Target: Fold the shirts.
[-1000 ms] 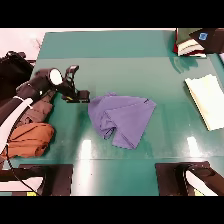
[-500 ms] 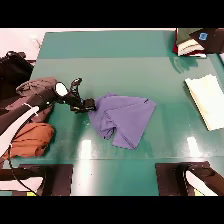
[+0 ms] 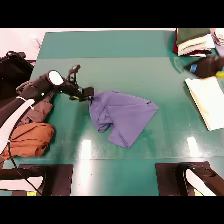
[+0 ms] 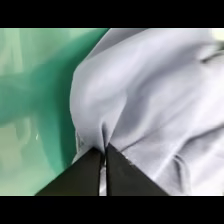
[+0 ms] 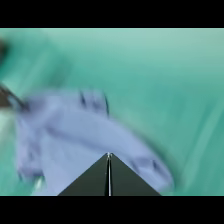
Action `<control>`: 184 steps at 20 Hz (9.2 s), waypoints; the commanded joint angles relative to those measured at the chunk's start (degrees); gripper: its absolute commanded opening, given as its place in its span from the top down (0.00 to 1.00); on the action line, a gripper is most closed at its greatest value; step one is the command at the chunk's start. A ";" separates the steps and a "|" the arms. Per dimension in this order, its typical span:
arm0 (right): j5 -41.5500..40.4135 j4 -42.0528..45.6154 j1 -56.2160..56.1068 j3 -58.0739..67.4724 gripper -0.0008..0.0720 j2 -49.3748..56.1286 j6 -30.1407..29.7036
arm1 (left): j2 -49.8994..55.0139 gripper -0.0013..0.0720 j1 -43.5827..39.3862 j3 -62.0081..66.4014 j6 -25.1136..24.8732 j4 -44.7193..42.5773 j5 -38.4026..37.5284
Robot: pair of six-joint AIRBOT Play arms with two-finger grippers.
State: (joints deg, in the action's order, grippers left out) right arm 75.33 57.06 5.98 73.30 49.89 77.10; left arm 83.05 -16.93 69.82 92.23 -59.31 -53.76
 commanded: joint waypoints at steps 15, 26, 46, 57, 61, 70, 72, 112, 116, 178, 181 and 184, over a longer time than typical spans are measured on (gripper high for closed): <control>-23.39 -10.82 -15.23 -31.12 0.60 27.06 -1.49 | 0.04 0.95 0.79 5.60 -2.69 -1.18 -3.02; -10.25 8.76 -4.72 -9.99 0.97 6.14 -1.49 | -15.37 0.95 4.24 17.44 -2.73 -10.64 -2.84; 12.28 9.16 1.27 23.45 0.97 8.02 2.45 | -22.73 0.95 4.76 37.55 -2.78 -11.85 -33.44; 4.11 12.00 -13.64 6.01 0.97 28.02 2.38 | -10.16 0.93 4.79 -0.17 -7.28 -11.98 -9.68; 4.02 12.07 -12.57 5.99 0.97 26.05 2.38 | -10.10 0.10 4.79 -0.22 -7.21 -12.33 -10.19; 4.35 11.98 -12.22 5.97 0.97 24.46 2.38 | -9.84 0.10 6.78 -0.24 2.51 -27.04 -10.12; 4.26 11.98 -12.22 5.95 0.97 24.48 2.38 | -9.70 0.10 9.11 -0.24 0.85 -21.00 -9.14; 18.12 14.56 -16.26 22.64 0.47 21.24 7.76 | -29.97 0.12 9.46 -4.57 -4.31 -11.47 -18.29; 17.38 14.45 -13.07 16.96 0.47 21.24 7.69 | -29.94 0.13 9.46 -9.94 -3.74 -19.61 -15.80; -3.72 -3.08 8.22 4.63 0.97 18.23 -7.32 | -27.12 0.95 9.46 23.21 -4.63 -11.04 -6.34; 1.03 -3.04 9.09 17.14 0.97 10.19 -6.71 | -30.03 0.95 9.46 41.68 -4.63 -11.02 -6.93; 1.38 -2.89 9.97 27.26 0.97 4.48 -5.09 | -31.12 0.95 9.46 54.58 -4.61 -11.06 -7.37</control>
State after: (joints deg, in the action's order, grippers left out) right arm 74.41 54.00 15.05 91.42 60.25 70.61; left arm 53.52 -7.49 112.12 87.57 -70.19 -60.71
